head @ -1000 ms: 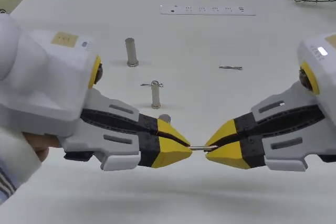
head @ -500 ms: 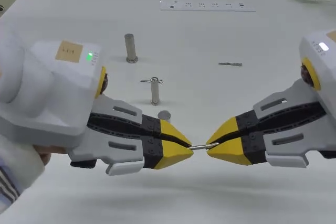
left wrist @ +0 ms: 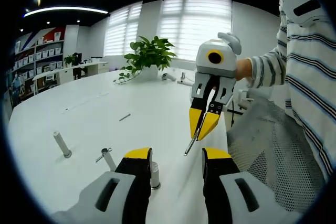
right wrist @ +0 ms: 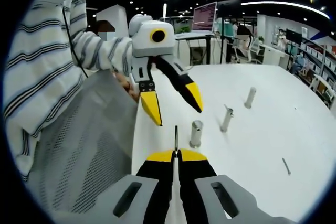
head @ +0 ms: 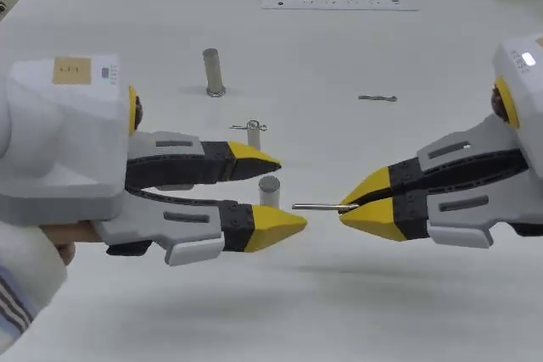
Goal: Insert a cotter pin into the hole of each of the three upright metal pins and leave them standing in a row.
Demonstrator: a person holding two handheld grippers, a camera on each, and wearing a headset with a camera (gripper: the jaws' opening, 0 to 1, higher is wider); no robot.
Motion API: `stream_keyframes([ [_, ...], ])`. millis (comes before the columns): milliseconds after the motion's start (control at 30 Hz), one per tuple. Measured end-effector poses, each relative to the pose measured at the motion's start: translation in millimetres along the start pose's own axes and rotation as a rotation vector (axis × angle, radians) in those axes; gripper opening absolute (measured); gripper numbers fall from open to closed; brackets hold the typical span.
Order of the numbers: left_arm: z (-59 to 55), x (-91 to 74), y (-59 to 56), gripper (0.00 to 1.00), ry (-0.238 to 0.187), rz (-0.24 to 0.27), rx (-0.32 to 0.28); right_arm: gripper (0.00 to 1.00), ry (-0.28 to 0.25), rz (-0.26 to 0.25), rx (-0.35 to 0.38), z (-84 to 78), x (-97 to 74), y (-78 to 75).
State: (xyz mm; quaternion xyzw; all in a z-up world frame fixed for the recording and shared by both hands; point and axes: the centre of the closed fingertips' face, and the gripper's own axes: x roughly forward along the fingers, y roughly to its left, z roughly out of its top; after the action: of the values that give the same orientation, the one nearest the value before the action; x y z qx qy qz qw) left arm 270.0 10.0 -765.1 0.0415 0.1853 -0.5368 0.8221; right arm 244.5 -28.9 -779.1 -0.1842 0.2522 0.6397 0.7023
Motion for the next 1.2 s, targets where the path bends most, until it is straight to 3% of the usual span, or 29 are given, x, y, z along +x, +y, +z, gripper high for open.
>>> stream_keyframes([
  [67, -4.2, -0.2, 11.4, 0.42, 0.009, 0.054, -0.012, 0.04, 0.004, -0.011, 0.016, -1.9, 0.6, -3.4],
  [167, -10.9, 1.4, 16.7, 0.41, 0.024, 0.071, -0.017, 0.04, 0.004, -0.03, 0.08, -4.1, 4.3, -10.0],
  [233, -15.8, 3.5, 19.6, 0.41, 0.029, 0.083, -0.027, 0.04, 0.009, -0.041, 0.083, -5.8, 6.0, -14.7],
  [500, -41.0, 15.1, 19.2, 0.32, 0.112, 0.077, -0.017, 0.04, 0.021, -0.056, 0.082, -7.7, 14.8, -27.8],
  [700, -47.4, 20.6, 24.6, 0.3, 0.119, 0.093, -0.029, 0.04, 0.028, -0.045, 0.076, -9.5, 21.6, -29.5],
  [833, -57.5, 22.7, 27.9, 0.27, 0.152, 0.107, -0.03, 0.04, 0.029, -0.043, 0.075, -10.6, 23.6, -30.0],
  [1200, -67.9, 28.7, 32.4, 0.16, 0.171, 0.122, -0.06, 0.04, 0.028, -0.033, 0.075, -13.8, 26.9, -34.0],
])
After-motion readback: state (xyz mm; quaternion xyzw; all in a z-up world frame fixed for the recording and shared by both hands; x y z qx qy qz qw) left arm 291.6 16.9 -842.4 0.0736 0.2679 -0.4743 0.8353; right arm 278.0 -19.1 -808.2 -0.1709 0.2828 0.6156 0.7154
